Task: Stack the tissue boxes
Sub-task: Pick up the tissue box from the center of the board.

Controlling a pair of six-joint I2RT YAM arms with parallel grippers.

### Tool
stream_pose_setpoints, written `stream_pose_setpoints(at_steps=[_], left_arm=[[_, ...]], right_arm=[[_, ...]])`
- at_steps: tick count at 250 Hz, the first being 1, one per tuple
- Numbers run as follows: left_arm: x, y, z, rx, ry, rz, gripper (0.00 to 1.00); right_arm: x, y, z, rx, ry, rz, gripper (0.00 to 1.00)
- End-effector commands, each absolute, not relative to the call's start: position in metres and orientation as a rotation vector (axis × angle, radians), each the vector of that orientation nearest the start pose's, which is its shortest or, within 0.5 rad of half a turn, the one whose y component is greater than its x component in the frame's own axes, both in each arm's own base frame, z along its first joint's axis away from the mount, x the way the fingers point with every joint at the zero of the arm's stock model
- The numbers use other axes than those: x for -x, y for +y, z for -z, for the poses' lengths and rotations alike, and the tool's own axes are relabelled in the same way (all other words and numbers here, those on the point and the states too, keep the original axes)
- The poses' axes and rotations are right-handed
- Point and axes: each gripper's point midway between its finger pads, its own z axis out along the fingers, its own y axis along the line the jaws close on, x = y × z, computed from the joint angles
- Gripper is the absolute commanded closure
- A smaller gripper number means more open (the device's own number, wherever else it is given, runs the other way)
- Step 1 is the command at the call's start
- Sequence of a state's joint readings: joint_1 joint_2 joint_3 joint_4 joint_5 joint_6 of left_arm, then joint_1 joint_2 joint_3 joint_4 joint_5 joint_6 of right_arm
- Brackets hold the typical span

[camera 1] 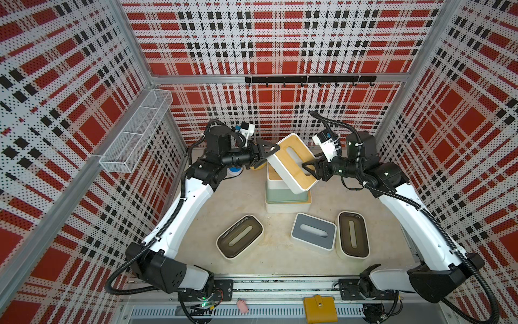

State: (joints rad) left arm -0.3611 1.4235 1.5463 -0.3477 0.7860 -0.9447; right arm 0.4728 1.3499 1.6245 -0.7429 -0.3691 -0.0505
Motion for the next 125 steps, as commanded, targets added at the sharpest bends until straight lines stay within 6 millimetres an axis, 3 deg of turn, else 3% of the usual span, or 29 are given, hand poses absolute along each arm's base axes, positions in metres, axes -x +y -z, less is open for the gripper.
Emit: stream_pose_setpoints(at_steps=[1,75,125], left_arm=[[-0.335,-0.253,-0.447,-0.061,1.940,1.626,0.67],[-0.344,-0.247,-0.458,-0.003,1.897,1.619,0.70],[-0.350,-0.241,-0.459,0.047,1.887,1.604,0.71]], right_arm=[[-0.319,0.245,-0.422,0.778,1.799,-0.689,0.39],[-0.325,0.243,-0.445,0.735,1.780,-0.683,0.25],[-0.326,0.230,-0.474,0.637,1.722,-0.643,0.01]])
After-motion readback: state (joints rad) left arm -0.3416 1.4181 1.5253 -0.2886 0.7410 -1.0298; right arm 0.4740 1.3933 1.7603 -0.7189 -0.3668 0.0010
